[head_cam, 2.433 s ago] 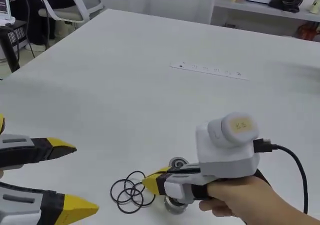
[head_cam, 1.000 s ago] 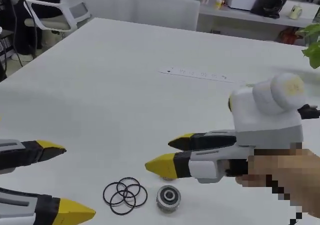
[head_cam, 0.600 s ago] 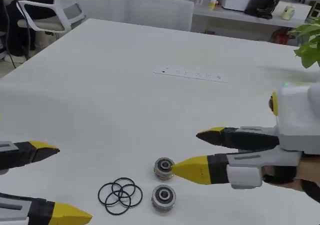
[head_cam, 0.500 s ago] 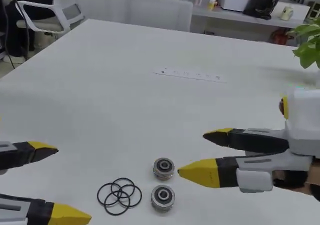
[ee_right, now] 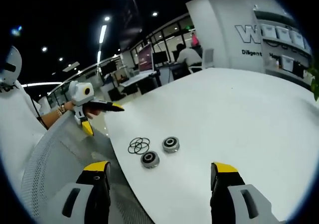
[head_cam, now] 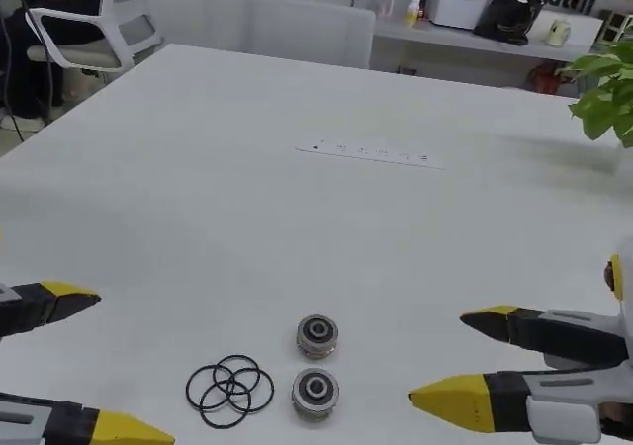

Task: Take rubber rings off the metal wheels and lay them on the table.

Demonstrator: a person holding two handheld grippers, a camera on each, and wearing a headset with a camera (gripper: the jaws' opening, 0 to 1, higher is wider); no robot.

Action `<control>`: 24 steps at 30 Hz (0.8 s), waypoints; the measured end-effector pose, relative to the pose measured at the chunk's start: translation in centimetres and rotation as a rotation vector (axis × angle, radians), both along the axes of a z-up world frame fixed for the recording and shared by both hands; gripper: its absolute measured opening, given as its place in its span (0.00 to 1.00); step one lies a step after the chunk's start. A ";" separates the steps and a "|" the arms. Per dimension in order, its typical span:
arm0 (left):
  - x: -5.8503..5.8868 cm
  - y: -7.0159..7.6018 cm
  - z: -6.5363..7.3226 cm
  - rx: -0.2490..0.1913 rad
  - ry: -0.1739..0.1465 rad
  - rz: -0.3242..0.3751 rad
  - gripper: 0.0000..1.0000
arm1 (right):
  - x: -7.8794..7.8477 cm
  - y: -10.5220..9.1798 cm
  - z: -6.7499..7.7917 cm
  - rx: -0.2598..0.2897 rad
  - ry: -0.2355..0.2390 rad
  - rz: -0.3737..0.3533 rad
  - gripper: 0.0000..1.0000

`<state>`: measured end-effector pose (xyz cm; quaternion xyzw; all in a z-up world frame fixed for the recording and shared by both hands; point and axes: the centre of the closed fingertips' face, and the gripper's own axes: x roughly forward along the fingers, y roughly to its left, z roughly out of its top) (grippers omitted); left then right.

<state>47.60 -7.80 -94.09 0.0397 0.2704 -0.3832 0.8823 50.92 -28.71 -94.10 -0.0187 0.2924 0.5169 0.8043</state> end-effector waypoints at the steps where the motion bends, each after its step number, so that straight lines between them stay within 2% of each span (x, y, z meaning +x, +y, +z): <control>1: 0.0 0.0 0.0 -0.001 0.001 0.000 1.00 | -0.1 -0.2 -0.3 -0.005 0.005 -0.004 0.82; 8: -0.2 0.0 -0.1 -0.002 0.005 0.002 1.00 | -0.9 -1.6 -1.8 -0.043 0.048 -0.044 0.91; 14: -0.3 -0.1 -0.2 0.005 0.006 -0.002 1.00 | -1.3 -2.3 -2.2 -0.067 0.044 -0.057 0.97; 24: -0.8 -0.2 -0.2 0.011 0.006 -0.011 0.99 | -2.4 -2.1 -2.6 -0.105 0.036 -0.040 0.97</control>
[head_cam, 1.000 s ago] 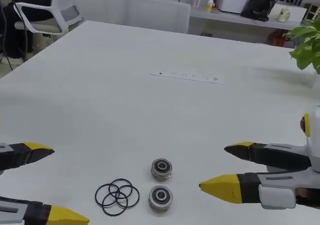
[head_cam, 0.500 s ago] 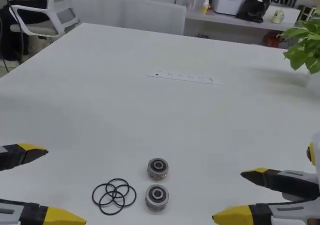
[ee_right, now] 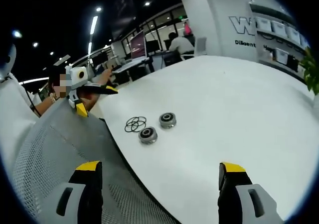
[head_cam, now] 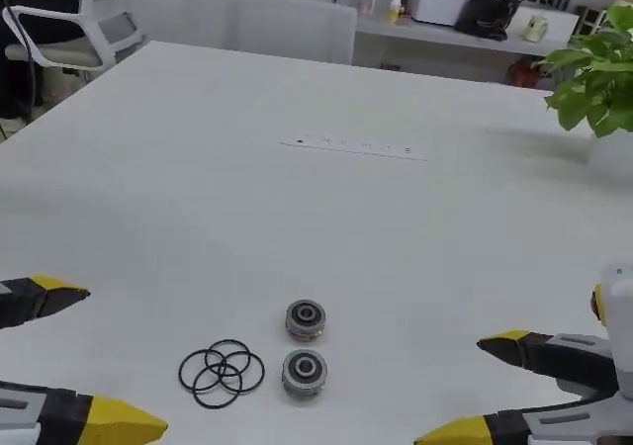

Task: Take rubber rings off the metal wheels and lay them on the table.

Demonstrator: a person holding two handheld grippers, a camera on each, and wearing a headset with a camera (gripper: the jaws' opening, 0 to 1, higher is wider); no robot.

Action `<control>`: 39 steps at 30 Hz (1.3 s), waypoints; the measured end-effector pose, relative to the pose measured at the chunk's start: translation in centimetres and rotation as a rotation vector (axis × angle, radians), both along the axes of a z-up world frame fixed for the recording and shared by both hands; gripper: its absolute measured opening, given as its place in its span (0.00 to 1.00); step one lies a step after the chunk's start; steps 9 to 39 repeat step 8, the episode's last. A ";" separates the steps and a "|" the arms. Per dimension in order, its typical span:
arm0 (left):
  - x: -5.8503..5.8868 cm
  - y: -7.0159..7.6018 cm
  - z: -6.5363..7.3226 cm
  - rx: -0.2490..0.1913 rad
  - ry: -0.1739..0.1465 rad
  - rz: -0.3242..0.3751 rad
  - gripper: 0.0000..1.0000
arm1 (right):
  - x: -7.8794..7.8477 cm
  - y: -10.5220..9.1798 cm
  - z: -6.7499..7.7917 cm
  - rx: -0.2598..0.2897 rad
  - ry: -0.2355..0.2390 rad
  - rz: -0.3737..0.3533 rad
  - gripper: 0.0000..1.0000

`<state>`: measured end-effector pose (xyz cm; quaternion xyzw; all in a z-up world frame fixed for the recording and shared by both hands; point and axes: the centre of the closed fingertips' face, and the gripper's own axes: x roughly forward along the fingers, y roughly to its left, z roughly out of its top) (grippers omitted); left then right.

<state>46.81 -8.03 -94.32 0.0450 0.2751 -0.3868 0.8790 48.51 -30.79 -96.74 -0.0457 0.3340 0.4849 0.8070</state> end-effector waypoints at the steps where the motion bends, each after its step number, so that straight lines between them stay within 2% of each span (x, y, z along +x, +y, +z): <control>1: 0.0 0.0 0.0 0.007 -0.002 -0.004 0.99 | -0.2 0.1 0.0 0.000 0.004 0.001 0.96; 6: -0.4 -0.2 -0.3 0.044 -0.003 -0.032 0.99 | -1.1 0.5 0.0 -0.004 0.009 0.009 0.94; 39: -0.5 -0.2 -0.3 0.044 0.000 -0.036 0.99 | -1.0 0.2 -0.1 -0.015 0.011 -0.002 0.92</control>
